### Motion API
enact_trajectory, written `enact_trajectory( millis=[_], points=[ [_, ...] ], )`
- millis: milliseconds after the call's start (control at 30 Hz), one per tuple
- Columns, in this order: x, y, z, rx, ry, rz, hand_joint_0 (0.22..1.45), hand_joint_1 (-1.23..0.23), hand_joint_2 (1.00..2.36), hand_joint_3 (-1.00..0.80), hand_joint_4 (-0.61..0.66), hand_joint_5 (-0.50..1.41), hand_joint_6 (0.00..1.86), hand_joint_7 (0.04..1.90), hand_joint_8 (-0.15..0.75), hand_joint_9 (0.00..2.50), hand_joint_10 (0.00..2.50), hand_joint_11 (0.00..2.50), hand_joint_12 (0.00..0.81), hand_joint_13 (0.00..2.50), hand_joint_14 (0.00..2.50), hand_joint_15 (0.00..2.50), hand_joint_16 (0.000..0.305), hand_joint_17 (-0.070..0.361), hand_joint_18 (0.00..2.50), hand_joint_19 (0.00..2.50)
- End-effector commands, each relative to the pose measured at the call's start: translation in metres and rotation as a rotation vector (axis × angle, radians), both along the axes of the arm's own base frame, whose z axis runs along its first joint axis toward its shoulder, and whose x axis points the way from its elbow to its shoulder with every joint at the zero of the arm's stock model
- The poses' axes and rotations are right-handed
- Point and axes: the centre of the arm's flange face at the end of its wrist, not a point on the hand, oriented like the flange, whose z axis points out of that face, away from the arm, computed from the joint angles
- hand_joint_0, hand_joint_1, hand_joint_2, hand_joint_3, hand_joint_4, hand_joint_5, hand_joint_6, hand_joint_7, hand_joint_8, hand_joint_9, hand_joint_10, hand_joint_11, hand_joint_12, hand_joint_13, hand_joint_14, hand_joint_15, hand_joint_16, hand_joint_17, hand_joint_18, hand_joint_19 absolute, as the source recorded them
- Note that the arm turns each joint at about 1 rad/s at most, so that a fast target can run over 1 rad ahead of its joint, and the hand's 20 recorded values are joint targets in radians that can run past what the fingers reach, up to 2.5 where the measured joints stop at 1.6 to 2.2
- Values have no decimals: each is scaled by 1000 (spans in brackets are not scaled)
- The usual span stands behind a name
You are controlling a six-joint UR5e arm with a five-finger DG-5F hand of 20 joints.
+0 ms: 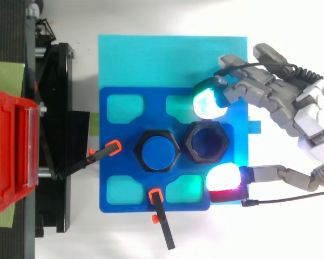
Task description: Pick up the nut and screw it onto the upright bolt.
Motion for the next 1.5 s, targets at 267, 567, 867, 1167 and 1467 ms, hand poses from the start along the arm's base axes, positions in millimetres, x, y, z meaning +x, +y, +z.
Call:
enact_trajectory(
  millis=[267, 567, 867, 1167, 1467],
  points=[
    [1, 1, -4, 3, -2, 0, 376, -783, 1000, -500, 313, -227, 503, 959, 334, 291, 0, 0, 446, 354, 0, 0, 62, 139, 267, 0],
    [1, 1, -5, 3, -2, 0, 415, -767, 1000, -500, 296, -227, 503, 953, 319, 286, 0, 0, 430, 345, 0, 0, 58, 131, 252, 0],
    [1, 0, -6, 7, 0, -4, 488, -783, 1000, -500, 267, -228, 503, 956, 295, 281, 0, 0, 399, 331, 0, 0, 52, 116, 229, 0],
    [0, -2, -6, 14, 3, -2, 498, -788, 1000, -500, 266, -227, 503, 958, 293, 284, 0, 0, 394, 333, 0, 0, 51, 114, 230, 0],
    [-1, -5, -8, 14, 16, -4, 500, -789, 1000, -500, 268, -225, 503, 960, 293, 284, 0, 0, 394, 332, 0, 0, 51, 114, 233, 0]
  ],
)
